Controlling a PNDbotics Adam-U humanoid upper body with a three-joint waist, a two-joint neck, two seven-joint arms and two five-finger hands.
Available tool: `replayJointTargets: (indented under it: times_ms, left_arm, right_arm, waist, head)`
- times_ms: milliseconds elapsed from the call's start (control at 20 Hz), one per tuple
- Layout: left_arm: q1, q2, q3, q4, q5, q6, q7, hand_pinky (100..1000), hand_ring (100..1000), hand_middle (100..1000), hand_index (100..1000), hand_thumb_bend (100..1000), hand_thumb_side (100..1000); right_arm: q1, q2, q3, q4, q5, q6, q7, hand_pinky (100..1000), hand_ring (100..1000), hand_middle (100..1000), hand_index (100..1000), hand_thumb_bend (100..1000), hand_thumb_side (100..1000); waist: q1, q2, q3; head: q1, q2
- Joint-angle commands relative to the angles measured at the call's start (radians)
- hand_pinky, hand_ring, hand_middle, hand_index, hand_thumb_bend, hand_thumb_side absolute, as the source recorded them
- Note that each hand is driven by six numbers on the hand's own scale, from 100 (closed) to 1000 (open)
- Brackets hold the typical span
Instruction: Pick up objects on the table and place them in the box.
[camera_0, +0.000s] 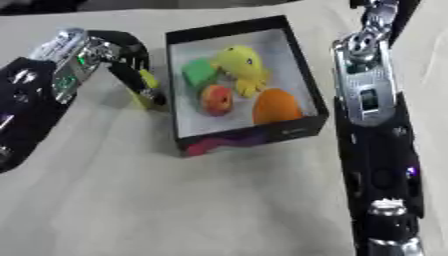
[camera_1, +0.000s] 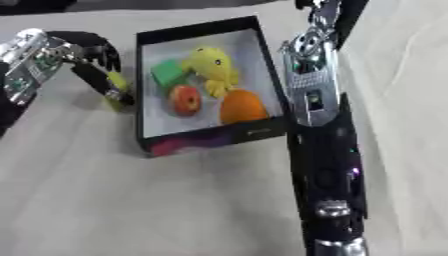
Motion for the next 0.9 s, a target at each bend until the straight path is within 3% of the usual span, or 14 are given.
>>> replayJointTargets:
  times_ms: [50,450,700,900]
  left_arm:
    - [-0.014,0.012,0.016,0.001,-0.011,-0.002,0.009,748,728,600,705,670,586]
    - [-0.010,0.011,0.015,-0.009,-0.011,0.002,-0.002,731,700,569,674,410,402]
    - [-0.014,0.029,0.005,-0.047,0.006,0.004,-0.013,728,691,561,654,211,229]
    - [-0.027,0.075,-0.011,-0.121,0.040,0.001,-0.045,728,687,561,648,152,166]
  right_arm:
    - [-0.025,-0.013,0.005,-0.009,-0.007,-0.001,-0.001,911,773,793,890,100,618]
    - [-0.032,-0.015,0.003,0.002,-0.014,0.000,-0.003,912,773,794,891,100,617]
    - [-0.034,-0.016,0.001,0.007,-0.013,0.001,-0.004,912,774,794,891,100,616]
    - [-0.030,-0.017,0.000,0.005,-0.011,0.001,-0.005,913,774,794,891,100,616]
  waist:
    - [0.006,-0.021,0.001]
    - [0.002,-0.017,0.004]
    - [0.000,-0.020,0.007]
    - [0.000,-0.025,0.015]
  head:
    - [0.004,0.001]
    - [0.004,0.001]
    - [0.004,0.001]
    - [-0.001,0.001]
